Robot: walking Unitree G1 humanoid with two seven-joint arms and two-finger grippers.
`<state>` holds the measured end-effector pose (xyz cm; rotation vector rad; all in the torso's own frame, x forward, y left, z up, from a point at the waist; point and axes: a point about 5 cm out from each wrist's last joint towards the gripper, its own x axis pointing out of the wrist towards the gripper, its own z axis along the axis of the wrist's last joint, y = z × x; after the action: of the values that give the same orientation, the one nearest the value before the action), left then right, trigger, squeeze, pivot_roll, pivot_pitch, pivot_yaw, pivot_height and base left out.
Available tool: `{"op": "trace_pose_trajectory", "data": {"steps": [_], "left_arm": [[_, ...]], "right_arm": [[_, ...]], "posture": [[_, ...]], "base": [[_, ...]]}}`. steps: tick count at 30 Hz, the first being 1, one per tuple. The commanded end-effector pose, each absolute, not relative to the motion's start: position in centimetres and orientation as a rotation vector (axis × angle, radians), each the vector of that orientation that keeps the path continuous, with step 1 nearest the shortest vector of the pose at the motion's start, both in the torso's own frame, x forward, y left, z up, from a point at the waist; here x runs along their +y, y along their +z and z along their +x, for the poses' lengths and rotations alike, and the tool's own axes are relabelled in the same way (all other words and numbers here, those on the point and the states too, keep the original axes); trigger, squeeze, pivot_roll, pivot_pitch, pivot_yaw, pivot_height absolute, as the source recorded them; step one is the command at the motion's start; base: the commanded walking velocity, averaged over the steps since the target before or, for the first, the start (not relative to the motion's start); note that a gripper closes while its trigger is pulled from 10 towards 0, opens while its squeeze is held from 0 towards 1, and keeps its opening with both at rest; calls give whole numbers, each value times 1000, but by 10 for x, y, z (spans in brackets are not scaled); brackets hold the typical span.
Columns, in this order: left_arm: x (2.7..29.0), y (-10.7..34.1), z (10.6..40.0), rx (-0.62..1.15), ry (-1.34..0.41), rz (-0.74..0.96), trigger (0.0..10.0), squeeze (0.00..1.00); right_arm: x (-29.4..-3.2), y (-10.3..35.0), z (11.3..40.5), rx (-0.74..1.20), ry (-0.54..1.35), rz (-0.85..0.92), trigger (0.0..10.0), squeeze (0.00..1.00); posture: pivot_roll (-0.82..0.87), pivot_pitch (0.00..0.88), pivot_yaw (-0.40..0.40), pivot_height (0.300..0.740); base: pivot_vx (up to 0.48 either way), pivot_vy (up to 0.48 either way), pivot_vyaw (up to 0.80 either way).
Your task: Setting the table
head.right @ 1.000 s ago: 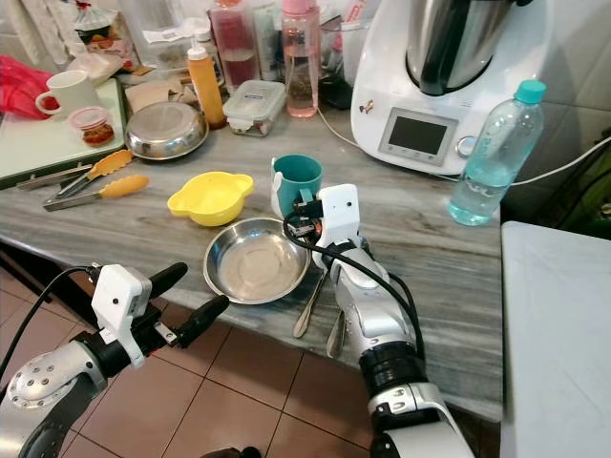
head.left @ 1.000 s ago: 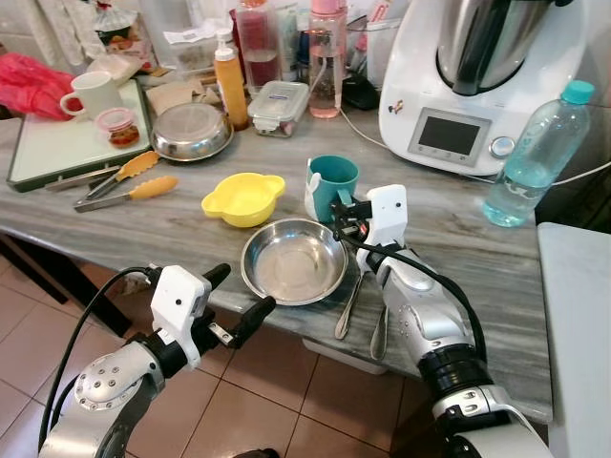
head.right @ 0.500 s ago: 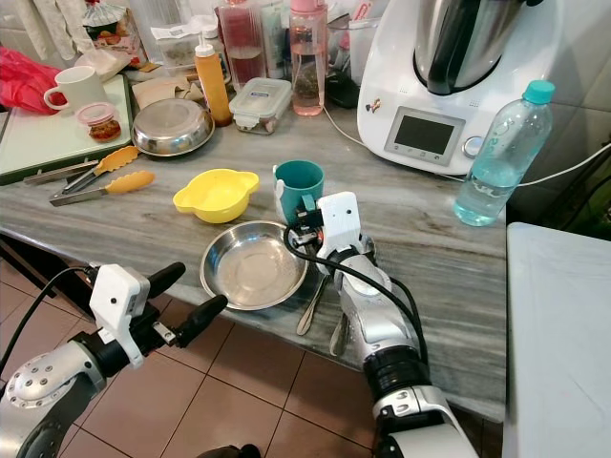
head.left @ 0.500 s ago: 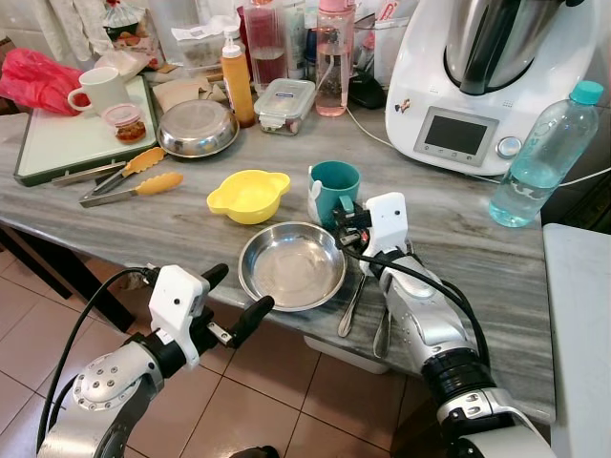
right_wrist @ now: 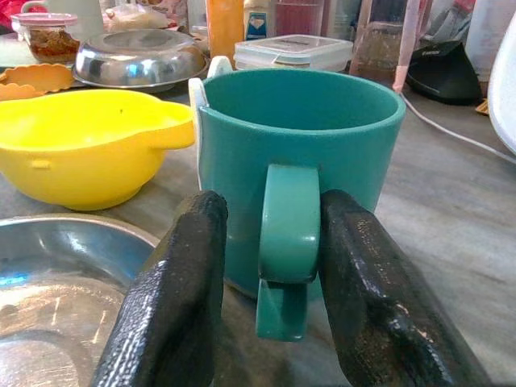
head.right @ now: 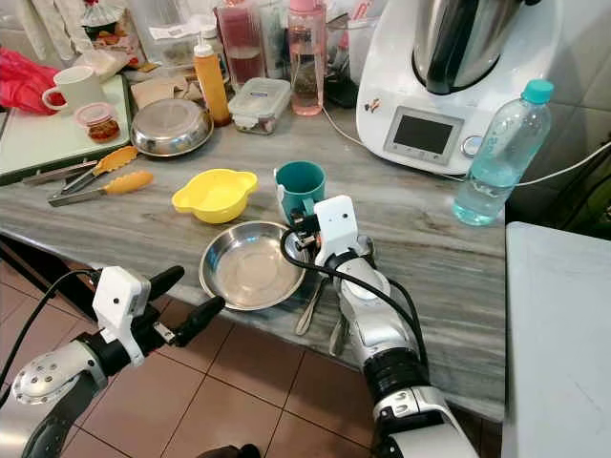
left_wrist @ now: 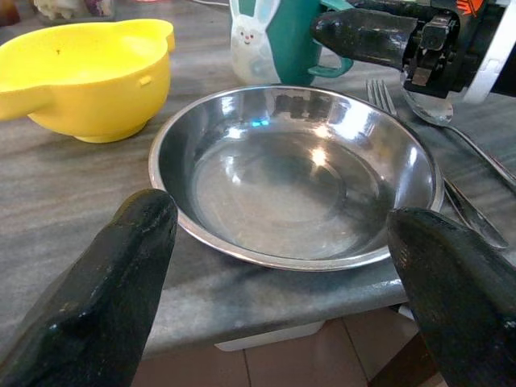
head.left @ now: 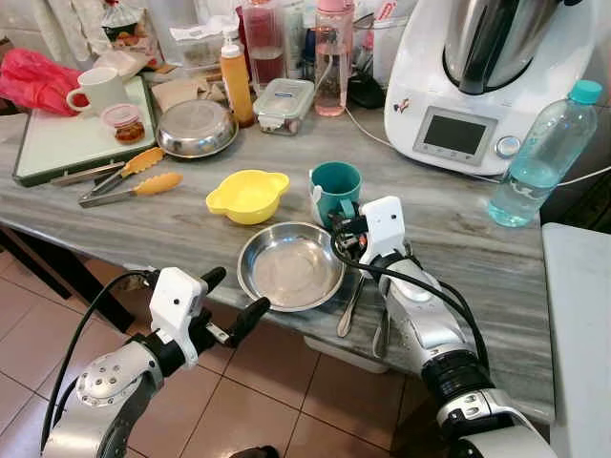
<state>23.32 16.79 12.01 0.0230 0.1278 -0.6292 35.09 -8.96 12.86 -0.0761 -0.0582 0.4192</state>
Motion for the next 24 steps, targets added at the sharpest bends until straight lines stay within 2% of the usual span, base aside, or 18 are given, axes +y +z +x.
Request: {"op": "trace_pose_trajectory", "data": {"steps": [1,24], "left_arm": [[170,121,235,118,-627,34,10000,0],[161,127,239,107,-715,6,10000,0]], "right_arm": [[-88,129,351,-69,431,-93,10000,1000],[-105,162,349,-228,321,-107,10000,1000]], "posture": [[72,102,57,740],[56,73,65,740]], "base": [[0,0,0],[0,0,0]]}}
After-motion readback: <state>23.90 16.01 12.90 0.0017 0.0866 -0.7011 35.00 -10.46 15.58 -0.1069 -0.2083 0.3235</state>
